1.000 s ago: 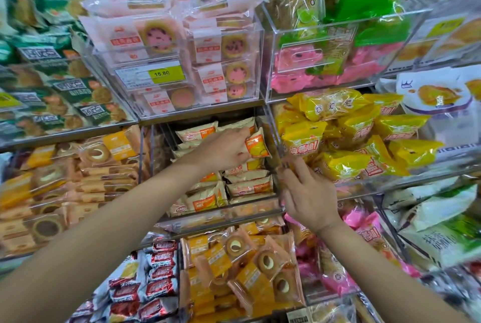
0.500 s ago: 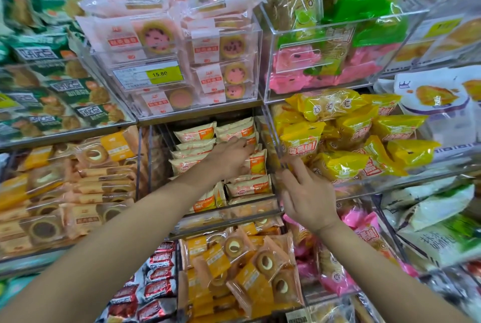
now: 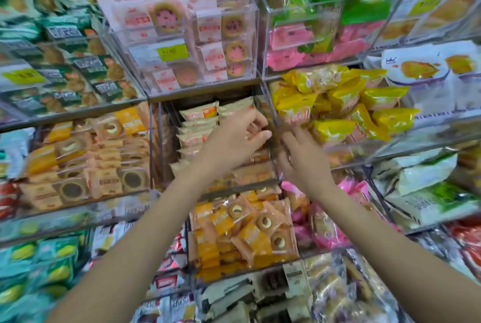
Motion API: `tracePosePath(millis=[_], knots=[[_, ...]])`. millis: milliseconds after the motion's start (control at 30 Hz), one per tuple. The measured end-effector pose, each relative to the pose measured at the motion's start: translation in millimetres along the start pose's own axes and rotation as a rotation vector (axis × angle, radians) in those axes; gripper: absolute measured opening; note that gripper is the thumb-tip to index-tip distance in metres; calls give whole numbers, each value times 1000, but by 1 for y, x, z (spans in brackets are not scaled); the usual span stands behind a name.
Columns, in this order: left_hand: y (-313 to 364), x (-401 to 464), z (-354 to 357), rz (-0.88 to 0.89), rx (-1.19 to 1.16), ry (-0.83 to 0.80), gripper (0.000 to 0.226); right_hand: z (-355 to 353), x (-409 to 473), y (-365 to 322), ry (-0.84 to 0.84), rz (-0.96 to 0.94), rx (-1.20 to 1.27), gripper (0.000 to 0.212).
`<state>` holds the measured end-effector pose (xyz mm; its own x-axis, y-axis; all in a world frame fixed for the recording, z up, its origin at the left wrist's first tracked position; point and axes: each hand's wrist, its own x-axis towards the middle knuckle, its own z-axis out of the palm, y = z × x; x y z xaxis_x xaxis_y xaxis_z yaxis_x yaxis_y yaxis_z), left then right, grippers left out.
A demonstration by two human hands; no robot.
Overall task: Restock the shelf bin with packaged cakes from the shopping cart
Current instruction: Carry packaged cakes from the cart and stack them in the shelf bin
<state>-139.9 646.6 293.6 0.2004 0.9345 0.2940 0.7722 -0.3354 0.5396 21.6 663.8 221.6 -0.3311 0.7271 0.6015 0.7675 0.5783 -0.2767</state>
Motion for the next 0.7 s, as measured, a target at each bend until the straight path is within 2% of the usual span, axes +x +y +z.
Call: tracePosePath(millis=[67,133,200,267,367,533,700], knots=[[27,-40,1,50,-198,103,4,-15,-17,-10,97,30,87,28],[49,-81,17,1,-413,166,13,-33,-51,-17,123,77,213,27],[63,-119,51,-115,-561,111,14,-50,-101,-17,60,181,332,24],[71,-155,98,-223,-575,-88,11,-65,-163,-11,-38,378,438,23],[77,-206,173,-365,-565,-452,20,-83,-261,5,-205,767,559,20],[85,-268,263,-415,-403,-847,13,-115,-424,32,-550,1311,549,13],[123,-279,320,-465,-295,-1108,11,-168,-539,50,-643,1517,443,16]])
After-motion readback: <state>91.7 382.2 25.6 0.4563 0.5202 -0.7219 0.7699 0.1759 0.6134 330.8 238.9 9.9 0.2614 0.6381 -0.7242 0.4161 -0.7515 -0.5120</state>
